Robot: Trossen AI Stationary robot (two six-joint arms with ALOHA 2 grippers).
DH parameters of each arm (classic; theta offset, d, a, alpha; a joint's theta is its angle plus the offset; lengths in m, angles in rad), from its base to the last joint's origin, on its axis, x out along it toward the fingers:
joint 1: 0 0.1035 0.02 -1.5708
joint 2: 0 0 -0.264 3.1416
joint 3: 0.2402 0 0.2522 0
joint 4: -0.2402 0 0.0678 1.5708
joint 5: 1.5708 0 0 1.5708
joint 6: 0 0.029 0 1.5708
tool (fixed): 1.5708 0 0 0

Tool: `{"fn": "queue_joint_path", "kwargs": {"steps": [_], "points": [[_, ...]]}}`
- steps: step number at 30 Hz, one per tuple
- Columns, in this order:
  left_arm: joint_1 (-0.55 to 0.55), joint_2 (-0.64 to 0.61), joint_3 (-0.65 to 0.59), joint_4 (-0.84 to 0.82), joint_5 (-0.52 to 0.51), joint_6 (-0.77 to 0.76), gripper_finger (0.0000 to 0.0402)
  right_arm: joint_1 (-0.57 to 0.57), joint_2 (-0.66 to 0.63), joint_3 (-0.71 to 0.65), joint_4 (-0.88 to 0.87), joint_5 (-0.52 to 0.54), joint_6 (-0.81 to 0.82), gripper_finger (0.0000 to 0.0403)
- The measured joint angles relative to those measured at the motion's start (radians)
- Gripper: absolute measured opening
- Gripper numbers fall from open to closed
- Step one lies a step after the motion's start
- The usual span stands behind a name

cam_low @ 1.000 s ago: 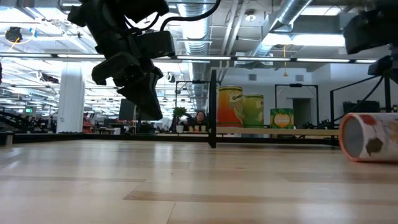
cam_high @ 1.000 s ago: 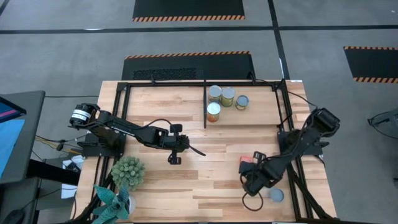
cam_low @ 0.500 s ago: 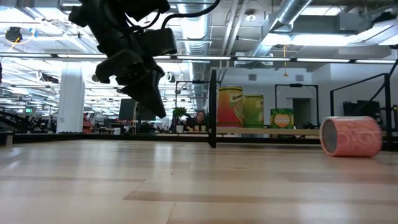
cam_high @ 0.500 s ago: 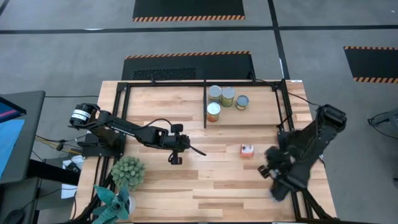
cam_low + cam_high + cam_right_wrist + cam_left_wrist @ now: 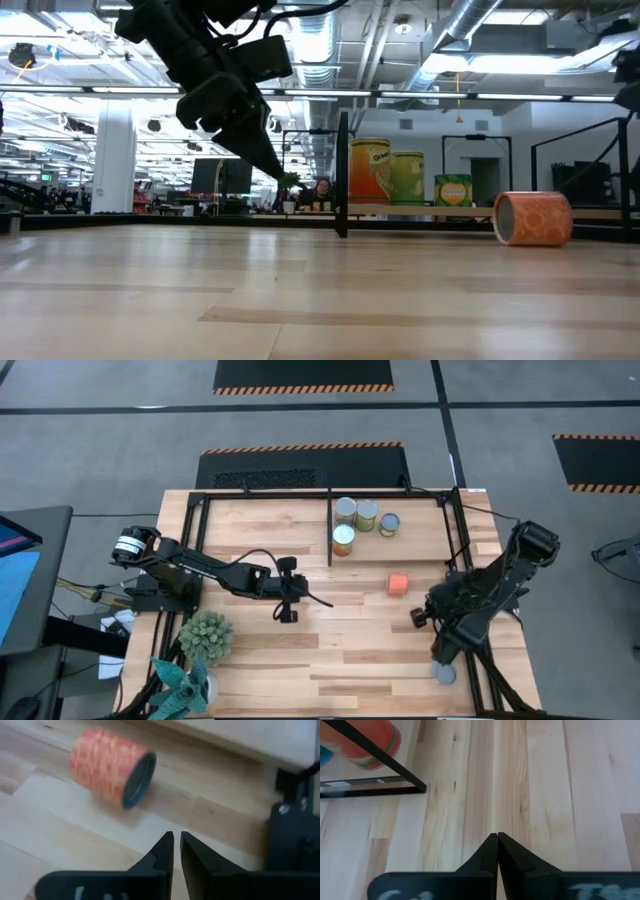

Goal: Pick and place cans onto a shelf
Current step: Put the canned saucy meatballs on the shelf

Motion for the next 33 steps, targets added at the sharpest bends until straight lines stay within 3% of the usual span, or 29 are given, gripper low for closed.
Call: {"fn": "queue_joint_path", "kwargs": {"steps": [11, 15, 22, 26, 33], "points": [[0.0, 0.0, 0.0, 0.001, 0.0, 0.0, 0.0, -0.098, -0.141, -0.103, 0.137, 0.179, -0.018, 0.0058], [0.0, 0.0, 0.0, -0.004, 0.0, 0.0, 0.0, -0.16, -0.162, -0.101, 0.28, 0.282, -0.154, 0.0058], [0.0, 0.0, 0.0, -0.003, -0.001, -0.001, 0.0, -0.397, -0.148, -0.102, 0.252, 0.23, -0.276, 0.0059], [0.0, 0.0, 0.0, -0.004, -0.001, -0.002, 0.0, -0.522, -0.122, -0.101, 0.311, 0.137, -0.424, 0.0059], [0.0, 0.0, 0.0, -0.009, -0.001, -0.002, 0.0, -0.6, -0.092, -0.101, 0.491, 0.139, -0.63, 0.0059]]}}
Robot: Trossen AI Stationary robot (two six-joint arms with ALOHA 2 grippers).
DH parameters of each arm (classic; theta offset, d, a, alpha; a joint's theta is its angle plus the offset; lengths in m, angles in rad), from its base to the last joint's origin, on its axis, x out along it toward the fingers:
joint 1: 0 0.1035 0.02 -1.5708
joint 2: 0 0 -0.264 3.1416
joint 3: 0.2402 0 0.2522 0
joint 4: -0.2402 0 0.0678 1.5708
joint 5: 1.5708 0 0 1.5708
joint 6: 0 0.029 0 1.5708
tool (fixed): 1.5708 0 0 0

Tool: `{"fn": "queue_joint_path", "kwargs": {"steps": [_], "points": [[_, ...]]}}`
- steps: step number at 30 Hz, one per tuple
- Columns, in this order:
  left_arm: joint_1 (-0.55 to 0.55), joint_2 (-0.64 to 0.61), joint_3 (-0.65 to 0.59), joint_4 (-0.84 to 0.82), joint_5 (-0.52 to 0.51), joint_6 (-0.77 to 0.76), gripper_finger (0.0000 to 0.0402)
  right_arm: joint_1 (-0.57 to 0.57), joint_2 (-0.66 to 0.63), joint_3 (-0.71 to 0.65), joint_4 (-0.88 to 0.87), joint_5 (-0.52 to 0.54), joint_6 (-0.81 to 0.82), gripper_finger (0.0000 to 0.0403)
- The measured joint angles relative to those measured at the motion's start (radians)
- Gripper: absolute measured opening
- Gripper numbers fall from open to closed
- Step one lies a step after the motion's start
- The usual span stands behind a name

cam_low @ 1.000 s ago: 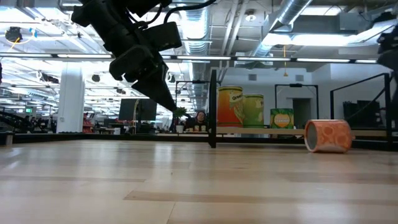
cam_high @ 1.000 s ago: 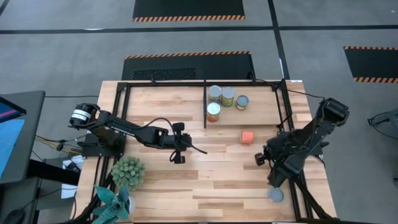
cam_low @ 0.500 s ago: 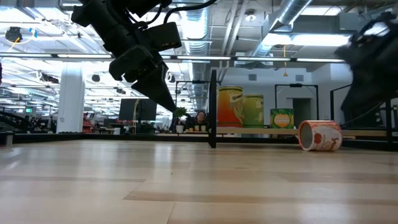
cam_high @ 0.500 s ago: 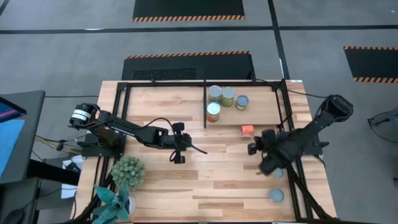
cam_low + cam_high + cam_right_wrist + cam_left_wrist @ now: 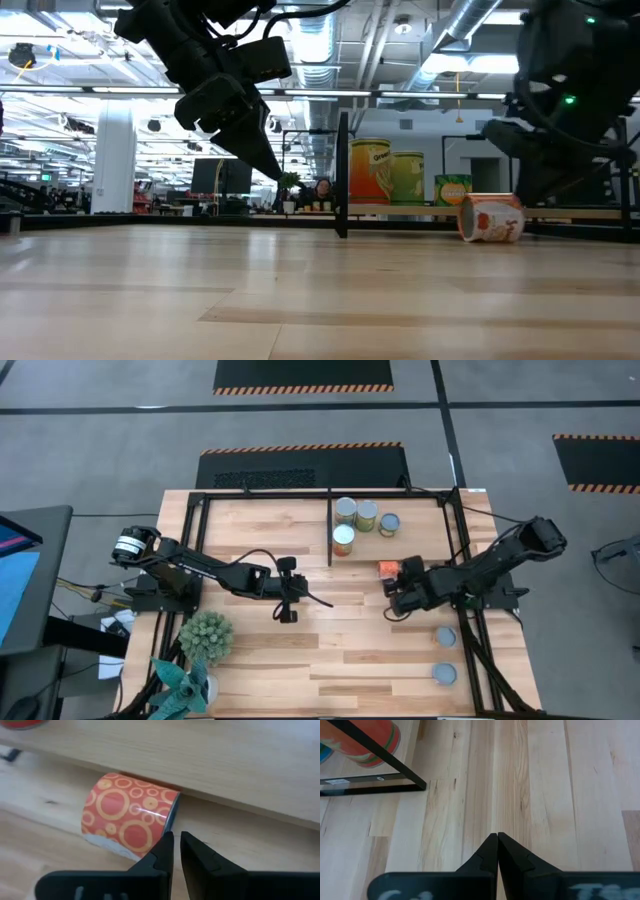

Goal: Pick and place cans onto a shelf
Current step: Put the canned saucy meatballs on the shelf

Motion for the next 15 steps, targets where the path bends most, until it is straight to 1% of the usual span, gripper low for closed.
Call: {"fn": "queue_joint_path", "kwargs": {"steps": [7, 11, 15], "points": [[0.0, 0.0, 0.0, -0.001, -0.001, 0.001, 0.0, -0.037, 0.0, 0.0, 0.174, 0.04, -0.192, 0.0059], [0.0, 0.0, 0.0, -0.001, -0.001, 0.0, 0.0, -0.019, 0.0, 0.0, 0.163, 0.034, -0.186, 0.0059], [0.0, 0.0, 0.0, -0.003, 0.0, 0.0, 0.0, 0.027, -0.016, 0.0, 0.164, 0.061, -0.181, 0.0059]]}}
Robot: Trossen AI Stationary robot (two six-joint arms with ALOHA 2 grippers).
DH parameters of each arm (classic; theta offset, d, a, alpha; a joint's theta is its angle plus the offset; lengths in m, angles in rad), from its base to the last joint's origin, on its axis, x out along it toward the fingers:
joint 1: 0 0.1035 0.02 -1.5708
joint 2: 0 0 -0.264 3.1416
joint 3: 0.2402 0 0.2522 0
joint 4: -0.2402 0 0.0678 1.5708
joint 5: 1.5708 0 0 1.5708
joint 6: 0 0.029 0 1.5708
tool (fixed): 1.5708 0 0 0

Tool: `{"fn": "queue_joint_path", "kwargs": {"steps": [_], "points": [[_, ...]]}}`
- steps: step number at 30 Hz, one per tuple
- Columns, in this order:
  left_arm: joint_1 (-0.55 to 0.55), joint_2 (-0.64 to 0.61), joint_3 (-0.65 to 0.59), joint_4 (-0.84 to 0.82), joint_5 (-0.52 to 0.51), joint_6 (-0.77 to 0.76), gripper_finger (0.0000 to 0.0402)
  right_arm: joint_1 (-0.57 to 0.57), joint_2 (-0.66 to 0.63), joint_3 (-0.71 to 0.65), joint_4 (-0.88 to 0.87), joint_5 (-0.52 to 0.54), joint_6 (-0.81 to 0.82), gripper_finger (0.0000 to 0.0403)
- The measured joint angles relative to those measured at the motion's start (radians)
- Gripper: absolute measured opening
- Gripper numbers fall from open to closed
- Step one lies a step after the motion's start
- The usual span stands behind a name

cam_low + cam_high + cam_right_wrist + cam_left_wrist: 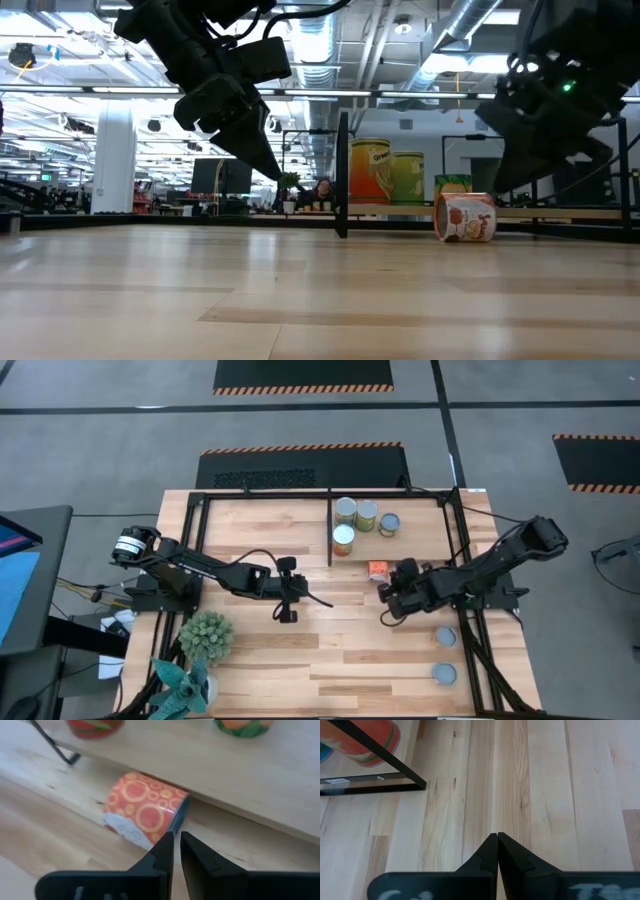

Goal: Pick and place cans onto a shelf
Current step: Put the canned saucy meatballs on the shelf

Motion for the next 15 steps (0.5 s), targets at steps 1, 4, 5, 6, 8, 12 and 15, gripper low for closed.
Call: {"fn": "queue_joint_path", "kwargs": {"steps": [1, 4, 5, 6, 8, 12, 15], "points": [[0.0, 0.0, 0.0, 0.0, 0.0, 0.0, 0.0, 0.01, -0.009, 0.0, -0.001, 0.012, 0.003, 0.0059], [0.0, 0.0, 0.0, 0.0, 0.0, 0.001, 0.0, 0.041, -0.037, 0.0, -0.043, 0.042, 0.028, 0.0059], [0.0, 0.0, 0.0, 0.0, 0.0, 0.001, 0.0, 0.05, -0.05, 0.0, -0.075, 0.049, 0.053, 0.0059], [0.0, 0.0, 0.0, 0.0, 0.0, 0.001, 0.0, 0.062, -0.063, 0.0, -0.109, 0.058, 0.084, 0.0059], [0.0, 0.0, 0.0, 0.0, 0.0, 0.001, 0.0, 0.092, -0.095, 0.0, -0.174, 0.09, 0.148, 0.0059], [0.0, 0.0, 0.0, -0.002, 0.0, 0.002, 0.0, 0.167, -0.164, 0.0, -0.242, 0.147, 0.2, 0.0059], [0.0, 0.0, 0.0, -0.004, 0.0, 0.002, 0.0, 0.209, -0.208, -0.009, -0.272, 0.173, 0.208, 0.0059]]}}
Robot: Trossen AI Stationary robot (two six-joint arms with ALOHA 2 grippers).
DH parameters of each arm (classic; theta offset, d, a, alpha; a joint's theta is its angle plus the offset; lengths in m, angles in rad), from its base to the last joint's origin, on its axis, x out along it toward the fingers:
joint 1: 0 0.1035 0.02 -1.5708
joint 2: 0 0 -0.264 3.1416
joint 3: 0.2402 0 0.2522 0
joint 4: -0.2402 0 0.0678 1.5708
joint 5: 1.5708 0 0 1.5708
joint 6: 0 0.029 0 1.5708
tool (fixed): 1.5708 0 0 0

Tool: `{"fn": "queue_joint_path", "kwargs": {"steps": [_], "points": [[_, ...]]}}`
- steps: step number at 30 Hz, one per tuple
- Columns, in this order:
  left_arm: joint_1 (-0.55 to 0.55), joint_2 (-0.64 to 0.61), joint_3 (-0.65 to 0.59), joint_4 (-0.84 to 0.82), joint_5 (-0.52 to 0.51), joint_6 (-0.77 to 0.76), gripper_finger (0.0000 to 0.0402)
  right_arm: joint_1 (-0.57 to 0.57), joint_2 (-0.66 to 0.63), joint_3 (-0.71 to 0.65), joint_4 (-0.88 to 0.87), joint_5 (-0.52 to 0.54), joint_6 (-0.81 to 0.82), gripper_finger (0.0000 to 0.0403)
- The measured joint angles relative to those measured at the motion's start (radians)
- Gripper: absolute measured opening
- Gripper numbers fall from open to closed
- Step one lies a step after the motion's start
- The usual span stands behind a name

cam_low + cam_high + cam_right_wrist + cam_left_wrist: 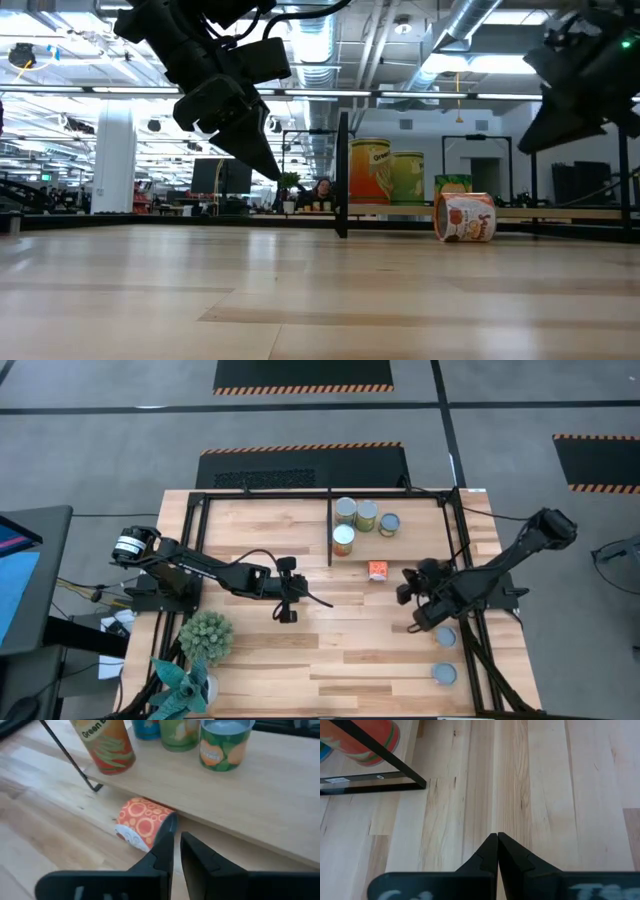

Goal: Pick and place cans onto a shelf
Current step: Put the canned saucy meatballs on the shelf

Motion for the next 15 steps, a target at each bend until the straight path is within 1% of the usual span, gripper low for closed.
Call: {"fn": "queue_joint_path", "kwargs": {"steps": [2, 4, 7, 10, 13, 15], "points": [[0.0, 0.0, 0.0, -0.001, 0.0, 0.0, 0.0, 0.01, -0.025, -0.042, 0.008, 0.006, 0.025, 0.0059], [0.0, 0.0, 0.0, -0.001, 0.0, 0.0, 0.0, 0.01, -0.043, -0.113, 0.045, 0.004, 0.082, 0.0059], [0.0, 0.0, 0.0, 0.0, -0.001, 0.0, 0.0, 0.009, -0.08, -0.209, 0.194, 0.005, 0.105, 0.0059], [0.0, 0.0, 0.0, 0.0, -0.001, 0.002, 0.0, 0.009, -0.151, -0.27, 0.303, -0.006, 0.021, 0.0059], [0.004, 0.0, 0.0, 0.0, -0.001, 0.016, 0.0, -0.004, -0.26, -0.301, 0.294, -0.006, -0.047, 0.0059], [0.01, 0.0, 0.0, 0.005, 0.0, 0.016, 0.0, -0.026, -0.346, -0.303, 0.298, -0.006, -0.146, 0.0059]]}}
